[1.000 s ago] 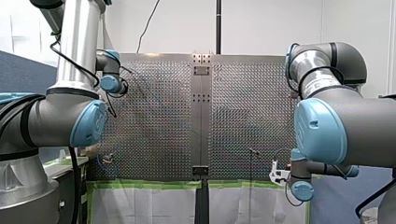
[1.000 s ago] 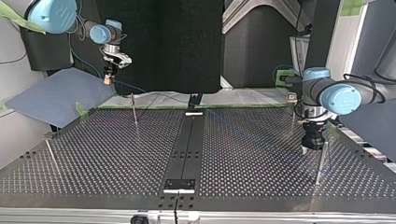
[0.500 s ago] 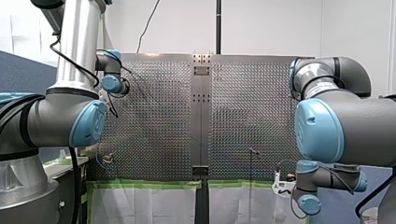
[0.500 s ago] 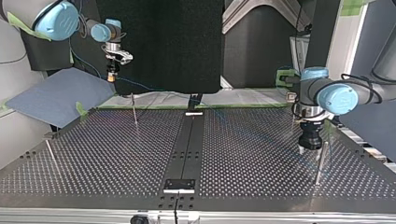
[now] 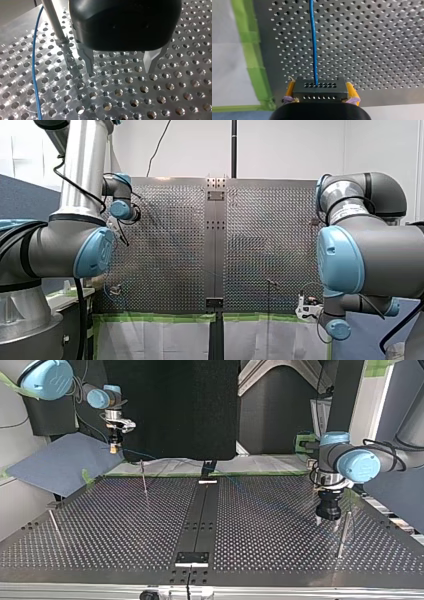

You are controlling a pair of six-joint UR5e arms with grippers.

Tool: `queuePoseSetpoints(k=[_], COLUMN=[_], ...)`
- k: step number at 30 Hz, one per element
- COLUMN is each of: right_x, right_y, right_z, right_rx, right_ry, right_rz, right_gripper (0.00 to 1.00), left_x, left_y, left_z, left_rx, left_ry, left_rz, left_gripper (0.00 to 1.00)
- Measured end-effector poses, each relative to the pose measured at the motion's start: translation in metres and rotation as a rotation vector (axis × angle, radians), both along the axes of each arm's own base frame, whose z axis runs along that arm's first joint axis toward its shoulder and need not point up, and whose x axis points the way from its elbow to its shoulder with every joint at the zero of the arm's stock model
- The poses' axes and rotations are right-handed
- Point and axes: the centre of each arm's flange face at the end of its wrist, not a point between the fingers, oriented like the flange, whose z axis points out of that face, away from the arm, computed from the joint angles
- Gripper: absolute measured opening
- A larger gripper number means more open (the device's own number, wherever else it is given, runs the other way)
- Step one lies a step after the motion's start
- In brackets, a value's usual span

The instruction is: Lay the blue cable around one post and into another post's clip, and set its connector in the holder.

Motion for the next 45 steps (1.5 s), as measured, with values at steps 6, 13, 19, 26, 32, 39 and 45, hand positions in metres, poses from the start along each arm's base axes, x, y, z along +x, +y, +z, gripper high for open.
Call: queuePoseSetpoints(k=[6,13,19,26,32,39,45], right_x=[-0.006,-0.002,0.002,0.003,0.004,0.005,0.005], right_y=[-0.005,-0.003,-0.001,0.000,0.000,0.001,0.001], right_z=[0.012,0.012,0.012,0.011,0.011,0.011,0.010], right_rx=[0.008,0.022,0.029,0.036,0.037,0.040,0.042], right_ry=[-0.010,-0.018,-0.024,-0.025,-0.025,-0.025,-0.025], right_rz=[0.031,0.091,0.130,0.137,0.139,0.140,0.141], right_gripper=[0.00,0.00,0.00,0.00,0.00,0.00,0.00], left_x=[-0.002,-0.008,-0.015,-0.040,-0.060,-0.075,-0.089], left_y=[-0.003,-0.011,-0.015,-0.012,-0.012,-0.017,-0.022], left_z=[-0.001,-0.006,-0.010,-0.010,0.008,0.023,0.040], left_rx=[-0.001,0.012,0.050,0.105,0.154,0.189,0.167], left_ry=[0.014,0.069,0.120,0.184,0.207,0.229,0.227], left_rz=[-0.003,-0.008,-0.013,0.014,0.043,0.036,0.021], left_gripper=[0.99,0.99,0.99,0.99,0.99,0.99,0.99])
